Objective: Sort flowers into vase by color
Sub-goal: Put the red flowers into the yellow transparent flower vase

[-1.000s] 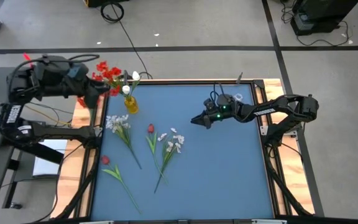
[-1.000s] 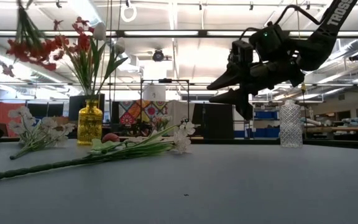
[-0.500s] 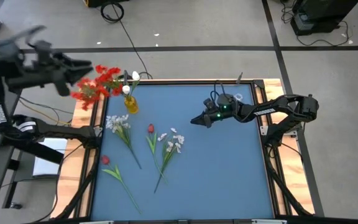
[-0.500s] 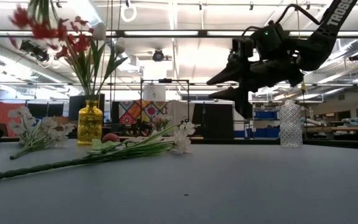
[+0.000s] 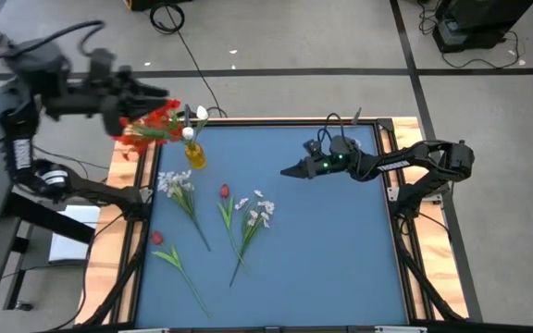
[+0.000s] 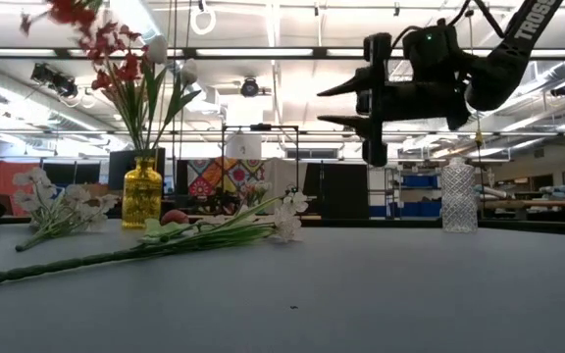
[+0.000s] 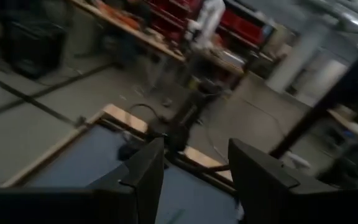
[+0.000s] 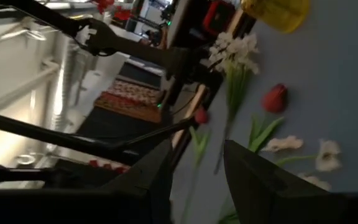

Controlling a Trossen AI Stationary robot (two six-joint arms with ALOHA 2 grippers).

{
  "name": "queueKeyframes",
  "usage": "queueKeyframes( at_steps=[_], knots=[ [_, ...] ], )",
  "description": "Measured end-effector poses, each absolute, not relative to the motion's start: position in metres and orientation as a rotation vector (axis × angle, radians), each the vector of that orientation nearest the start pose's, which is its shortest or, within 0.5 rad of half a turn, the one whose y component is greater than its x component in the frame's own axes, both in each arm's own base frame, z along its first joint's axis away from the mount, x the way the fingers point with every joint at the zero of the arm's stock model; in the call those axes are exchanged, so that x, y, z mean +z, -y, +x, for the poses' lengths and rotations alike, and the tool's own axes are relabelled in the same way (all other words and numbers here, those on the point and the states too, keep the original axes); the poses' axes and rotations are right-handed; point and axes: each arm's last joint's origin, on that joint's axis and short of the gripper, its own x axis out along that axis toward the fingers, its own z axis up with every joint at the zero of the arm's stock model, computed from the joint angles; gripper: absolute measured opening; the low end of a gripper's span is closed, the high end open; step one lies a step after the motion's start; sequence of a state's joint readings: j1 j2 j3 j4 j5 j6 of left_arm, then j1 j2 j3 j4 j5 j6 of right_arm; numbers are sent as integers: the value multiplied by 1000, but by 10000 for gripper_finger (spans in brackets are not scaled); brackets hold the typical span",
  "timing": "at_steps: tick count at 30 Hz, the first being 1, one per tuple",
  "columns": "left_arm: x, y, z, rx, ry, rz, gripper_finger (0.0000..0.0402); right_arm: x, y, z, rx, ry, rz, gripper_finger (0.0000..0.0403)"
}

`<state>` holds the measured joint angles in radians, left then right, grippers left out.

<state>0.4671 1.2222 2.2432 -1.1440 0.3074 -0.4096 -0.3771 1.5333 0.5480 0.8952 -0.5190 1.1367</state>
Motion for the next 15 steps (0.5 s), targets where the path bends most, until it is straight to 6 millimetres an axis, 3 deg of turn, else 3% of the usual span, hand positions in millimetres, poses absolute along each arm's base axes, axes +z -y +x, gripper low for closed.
queueKeyframes(
  at_steps=[3,9,15],
  knots=[
    [584,-45,114,91,-62,-460,183,193,91,276,126,-165,1212,152],
    [600,-52,131,-17,80,-414,183,204,85,284,208,-183,1228,153],
    [602,-53,157,-111,102,-394,183,217,81,293,275,-178,1209,154]
  ],
)
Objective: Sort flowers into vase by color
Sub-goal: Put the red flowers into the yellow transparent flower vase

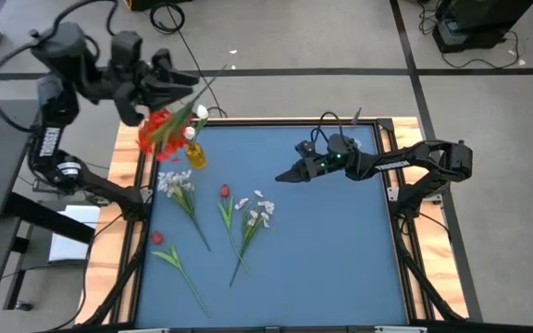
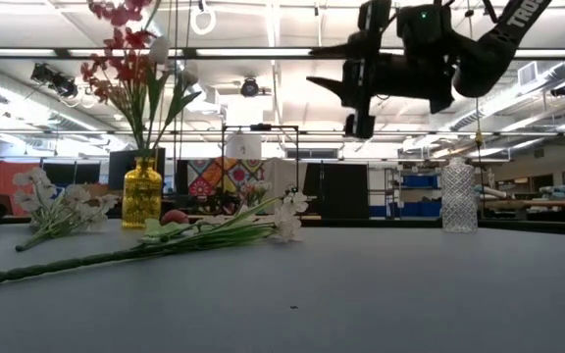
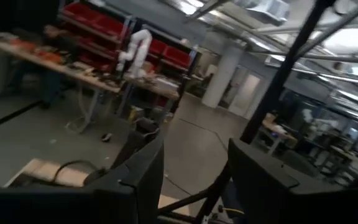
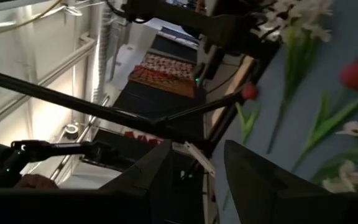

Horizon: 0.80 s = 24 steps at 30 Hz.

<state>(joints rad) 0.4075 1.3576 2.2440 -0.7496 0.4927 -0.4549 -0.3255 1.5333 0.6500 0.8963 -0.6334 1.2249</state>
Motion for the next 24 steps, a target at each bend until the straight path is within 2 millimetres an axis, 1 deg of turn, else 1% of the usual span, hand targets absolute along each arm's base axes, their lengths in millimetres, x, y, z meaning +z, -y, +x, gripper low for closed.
queueKeyframes(
  at_steps=[3,5,7,10,12,16,20,24],
  knots=[
    [604,-50,179,-180,135,-350,183,226,81,297,286,-153,1208,154],
    [602,-49,192,-206,136,-339,183,232,82,300,297,-132,1172,154],
    [598,-49,203,-190,124,-342,183,240,83,302,327,-105,1086,154],
    [593,-50,219,-159,104,-350,183,253,83,306,391,-42,896,154],
    [588,-50,229,-160,84,-356,183,262,83,306,394,14,786,154],
    [582,-50,242,-169,55,-366,183,283,89,309,296,152,636,153],
    [575,-49,258,-176,27,-374,183,304,96,314,206,241,511,153],
    [564,-47,277,-188,-19,-375,183,324,99,318,137,320,371,154]
  ],
)
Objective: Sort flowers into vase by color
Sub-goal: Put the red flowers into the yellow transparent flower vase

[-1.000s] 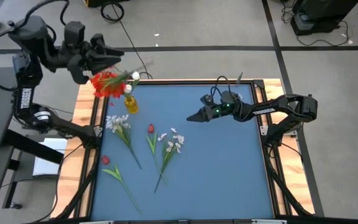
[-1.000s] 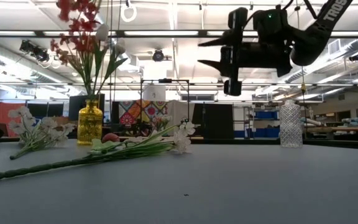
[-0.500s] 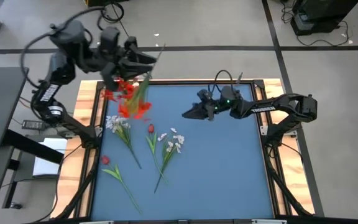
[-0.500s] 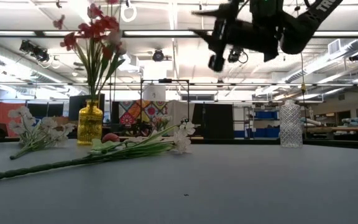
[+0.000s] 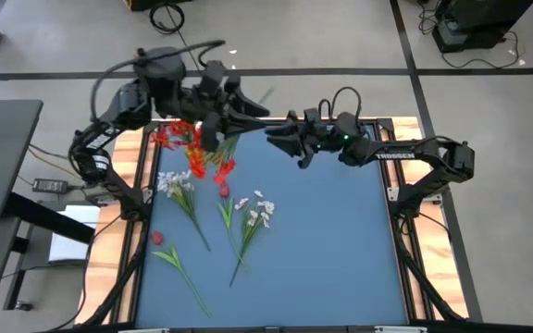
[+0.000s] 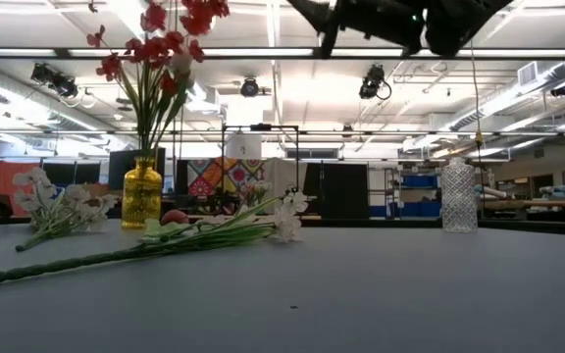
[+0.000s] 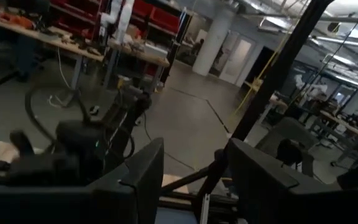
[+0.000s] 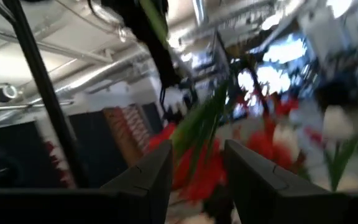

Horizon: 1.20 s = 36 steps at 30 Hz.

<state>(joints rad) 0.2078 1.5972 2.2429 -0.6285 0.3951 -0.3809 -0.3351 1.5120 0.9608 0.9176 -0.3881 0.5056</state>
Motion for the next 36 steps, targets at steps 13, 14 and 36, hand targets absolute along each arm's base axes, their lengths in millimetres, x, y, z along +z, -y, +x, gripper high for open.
queueKeyframes(
  at_steps=[13,14,36],
  knots=[
    [560,-46,286,-197,-34,-376,183,365,110,332,-28,374,391,156],
    [560,-46,286,-197,-34,-375,183,366,111,332,-36,378,408,158],
    [558,-48,287,-152,-39,-352,183,358,126,366,151,417,619,123]
  ],
)
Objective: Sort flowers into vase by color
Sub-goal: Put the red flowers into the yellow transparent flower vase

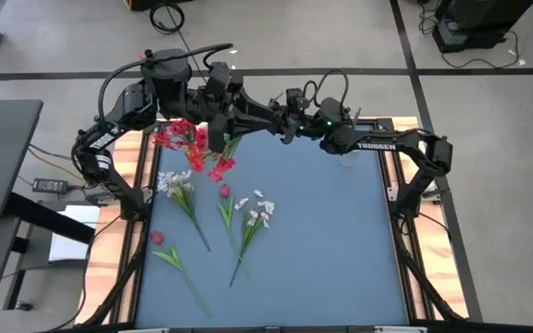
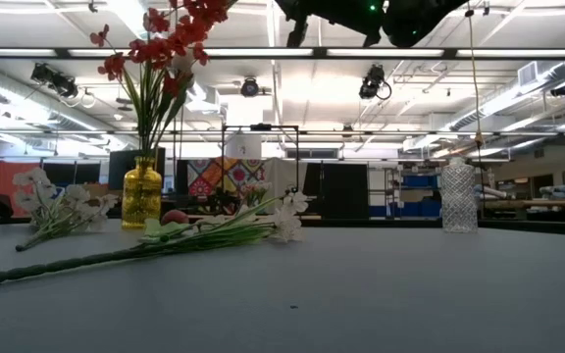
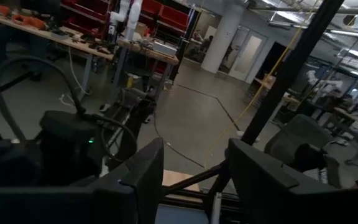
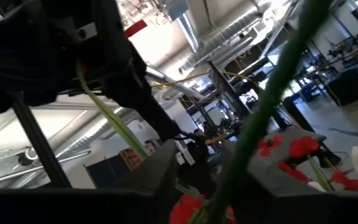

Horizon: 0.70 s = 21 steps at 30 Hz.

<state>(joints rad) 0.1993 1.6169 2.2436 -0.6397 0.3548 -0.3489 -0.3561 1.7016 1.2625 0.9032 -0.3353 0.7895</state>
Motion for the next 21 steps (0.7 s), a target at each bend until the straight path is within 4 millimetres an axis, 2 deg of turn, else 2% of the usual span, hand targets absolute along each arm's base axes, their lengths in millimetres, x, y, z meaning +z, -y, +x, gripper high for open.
queueKeyframes(
  at_steps=[3,5,9,12,18,21],
  knots=[
    [558,-49,287,-115,-39,-344,183,358,126,366,172,403,599,42],
    [558,-50,287,-71,-31,-308,183,357,125,366,169,400,575,17],
    [558,-54,287,38,-14,-288,196,356,120,368,191,378,606,14],
    [557,-62,285,117,-7,-284,224,354,115,370,259,328,594,14],
    [553,-94,276,367,-1,-375,300,369,91,362,478,281,487,14],
    [554,-109,271,425,21,-400,330,374,84,357,506,225,455,14]
  ],
)
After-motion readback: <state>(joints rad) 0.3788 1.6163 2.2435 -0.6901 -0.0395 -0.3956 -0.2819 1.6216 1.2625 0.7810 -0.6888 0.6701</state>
